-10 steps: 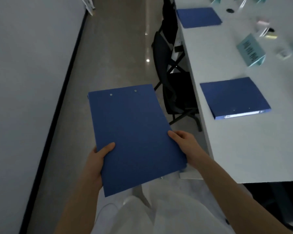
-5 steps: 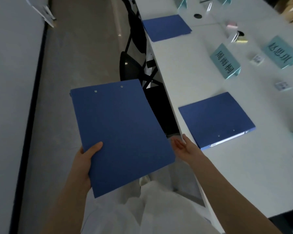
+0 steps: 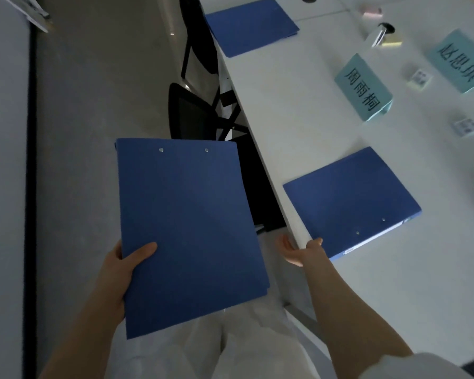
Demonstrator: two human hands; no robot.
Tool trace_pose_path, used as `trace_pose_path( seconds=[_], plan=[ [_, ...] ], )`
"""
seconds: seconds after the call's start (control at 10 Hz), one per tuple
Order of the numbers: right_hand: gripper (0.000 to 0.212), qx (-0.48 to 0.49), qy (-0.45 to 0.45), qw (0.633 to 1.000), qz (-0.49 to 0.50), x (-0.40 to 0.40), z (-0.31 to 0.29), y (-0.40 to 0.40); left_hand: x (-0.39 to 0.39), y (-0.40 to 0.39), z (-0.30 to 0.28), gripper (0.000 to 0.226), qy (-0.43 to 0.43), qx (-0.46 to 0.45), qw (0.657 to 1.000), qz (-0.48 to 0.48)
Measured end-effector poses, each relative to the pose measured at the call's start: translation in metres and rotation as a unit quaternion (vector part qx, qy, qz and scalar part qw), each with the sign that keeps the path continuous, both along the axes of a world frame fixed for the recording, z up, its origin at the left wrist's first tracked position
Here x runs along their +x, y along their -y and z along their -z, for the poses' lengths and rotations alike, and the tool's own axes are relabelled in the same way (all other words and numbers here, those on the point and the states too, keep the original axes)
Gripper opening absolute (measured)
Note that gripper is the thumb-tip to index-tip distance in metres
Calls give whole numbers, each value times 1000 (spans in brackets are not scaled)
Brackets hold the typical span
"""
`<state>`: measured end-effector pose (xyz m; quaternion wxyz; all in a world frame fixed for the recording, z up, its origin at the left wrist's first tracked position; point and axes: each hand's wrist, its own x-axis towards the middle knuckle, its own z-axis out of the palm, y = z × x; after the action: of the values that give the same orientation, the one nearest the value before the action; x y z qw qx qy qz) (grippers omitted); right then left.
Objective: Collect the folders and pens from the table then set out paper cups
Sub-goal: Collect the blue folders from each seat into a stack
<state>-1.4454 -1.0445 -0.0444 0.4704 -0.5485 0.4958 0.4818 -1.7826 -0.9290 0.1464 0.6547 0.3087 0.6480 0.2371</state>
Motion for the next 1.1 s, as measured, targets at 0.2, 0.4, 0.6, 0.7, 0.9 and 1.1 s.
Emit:
trace_pose_path(
  seconds=[0.2, 0.4, 0.6, 0.7, 0.9, 1.1],
  plan=[
    [49, 16, 23, 997, 65, -15, -18, -1, 5, -25, 0, 38, -14, 6, 999, 33],
    [74, 51, 298, 844, -442, -49, -23, 26, 0, -40, 5, 33, -21, -5, 999, 43],
    [36, 73, 355, 850, -384, -83, -51, 54, -3, -55, 3, 45, -5, -15, 998, 62],
    [53, 44, 317, 886, -336, -86, -61, 77, -2, -61, 2, 38, -5, -4, 997, 71],
    [59, 107, 129, 974, 155, -57, -54, 59, -5, -70, 6, 41, -7, -5, 997, 83],
    [29, 111, 162, 967, 165, -62, -74, 49, -13, -75, 8, 48, -7, -11, 996, 91]
  ],
)
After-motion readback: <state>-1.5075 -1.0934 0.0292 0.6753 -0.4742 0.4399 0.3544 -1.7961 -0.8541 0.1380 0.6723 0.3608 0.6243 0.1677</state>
